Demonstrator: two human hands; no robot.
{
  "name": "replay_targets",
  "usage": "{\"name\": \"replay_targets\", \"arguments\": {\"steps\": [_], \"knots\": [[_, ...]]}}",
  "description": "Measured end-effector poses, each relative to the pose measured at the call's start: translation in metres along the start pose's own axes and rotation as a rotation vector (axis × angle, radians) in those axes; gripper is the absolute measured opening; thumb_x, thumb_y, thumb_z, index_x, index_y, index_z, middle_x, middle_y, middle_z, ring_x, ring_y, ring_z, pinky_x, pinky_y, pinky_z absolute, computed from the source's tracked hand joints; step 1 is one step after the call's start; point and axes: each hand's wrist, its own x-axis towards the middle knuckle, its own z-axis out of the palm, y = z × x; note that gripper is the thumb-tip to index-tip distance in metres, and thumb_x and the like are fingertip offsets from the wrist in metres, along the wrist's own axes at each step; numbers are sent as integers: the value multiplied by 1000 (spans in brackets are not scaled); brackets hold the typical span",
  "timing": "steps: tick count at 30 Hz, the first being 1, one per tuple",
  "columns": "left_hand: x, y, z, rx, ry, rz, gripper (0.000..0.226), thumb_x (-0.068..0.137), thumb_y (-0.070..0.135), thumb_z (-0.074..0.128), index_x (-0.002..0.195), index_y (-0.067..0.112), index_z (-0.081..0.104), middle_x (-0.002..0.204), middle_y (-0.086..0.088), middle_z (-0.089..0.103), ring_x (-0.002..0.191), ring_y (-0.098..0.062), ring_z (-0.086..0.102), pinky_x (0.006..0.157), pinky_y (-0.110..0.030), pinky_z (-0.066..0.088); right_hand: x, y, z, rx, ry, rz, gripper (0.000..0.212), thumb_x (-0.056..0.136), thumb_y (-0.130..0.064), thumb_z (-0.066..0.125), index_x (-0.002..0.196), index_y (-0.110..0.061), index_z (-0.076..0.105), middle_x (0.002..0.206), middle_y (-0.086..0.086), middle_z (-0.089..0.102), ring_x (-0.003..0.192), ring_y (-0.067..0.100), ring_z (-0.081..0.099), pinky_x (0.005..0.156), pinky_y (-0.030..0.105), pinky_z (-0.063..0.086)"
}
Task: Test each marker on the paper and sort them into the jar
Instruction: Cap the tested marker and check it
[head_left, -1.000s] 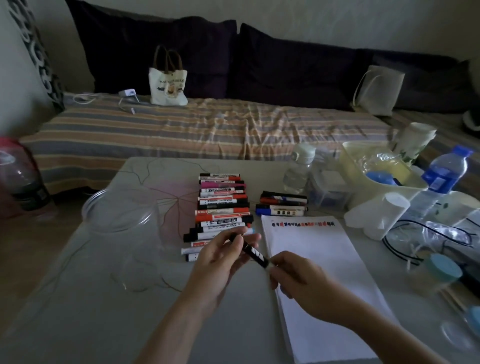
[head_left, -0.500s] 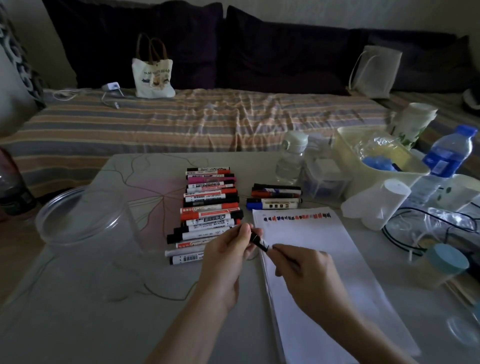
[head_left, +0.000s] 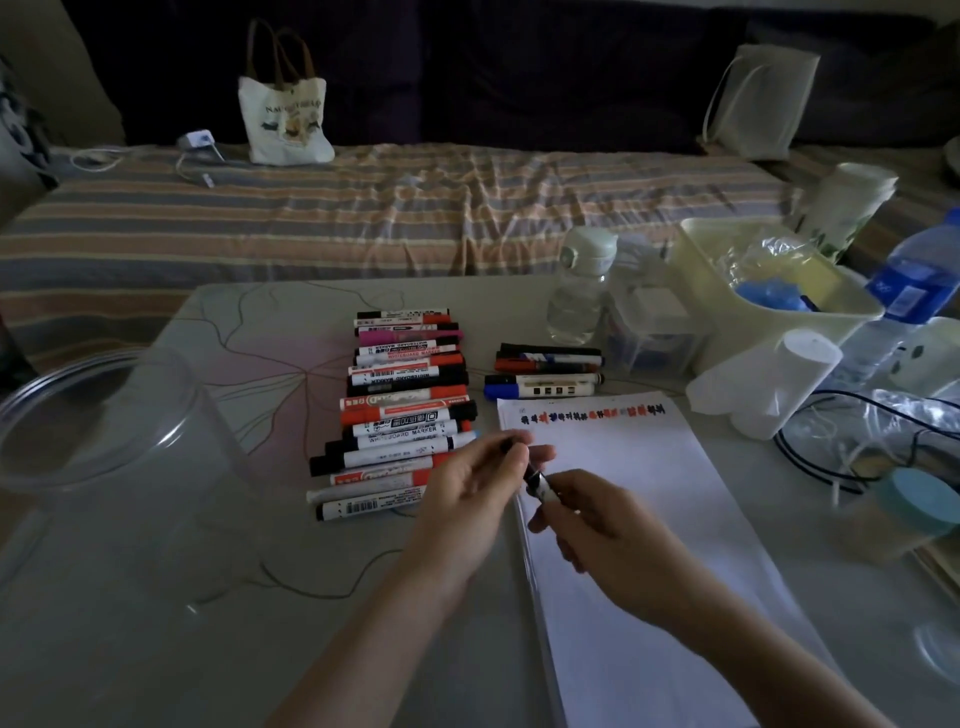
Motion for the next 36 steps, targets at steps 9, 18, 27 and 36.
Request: {"name": "replay_targets", "arguments": {"steps": [9, 18, 27, 36], "knots": [[-5, 7, 11, -240, -28, -67, 29, 82, 25, 59, 102, 6, 69, 98, -10, 73, 103, -19, 67, 100, -37, 46, -14, -25, -12, 590, -169, 256, 35, 101, -37, 42, 94, -7, 58, 59, -5, 34, 46, 7, 27, 41, 19, 24], [8, 17, -16, 121, -59, 63, 22, 88, 19, 61, 108, 12, 68, 105, 0, 73, 104, -13, 67, 96, -32, 51, -24, 5, -20, 596, -157, 372, 36, 103, -29, 38, 114, -5, 63, 68, 2, 51, 49, 8, 38, 45, 21, 31], [33, -17, -22, 1024, 93, 531, 21, 89, 20, 66, 110, 18, 68, 102, 7, 67, 91, -3, 58, 82, -19, 49, -6, 9, -37, 196, 191, -90, 45, 96, 7, 44, 111, -30, 63, 114, -7, 67, 100, 10, 69, 89, 27, 56], [55, -47, -22, 1324, 144, 663, 18, 86, 25, 67, 103, 24, 68, 98, 8, 70, 97, -14, 62, 103, -29, 27, 28, 19, -40, 539, 311, 45, 27, 79, -32, 65, 97, -12, 69, 64, 0, 59, 61, 15, 52, 56, 26, 45]]}}
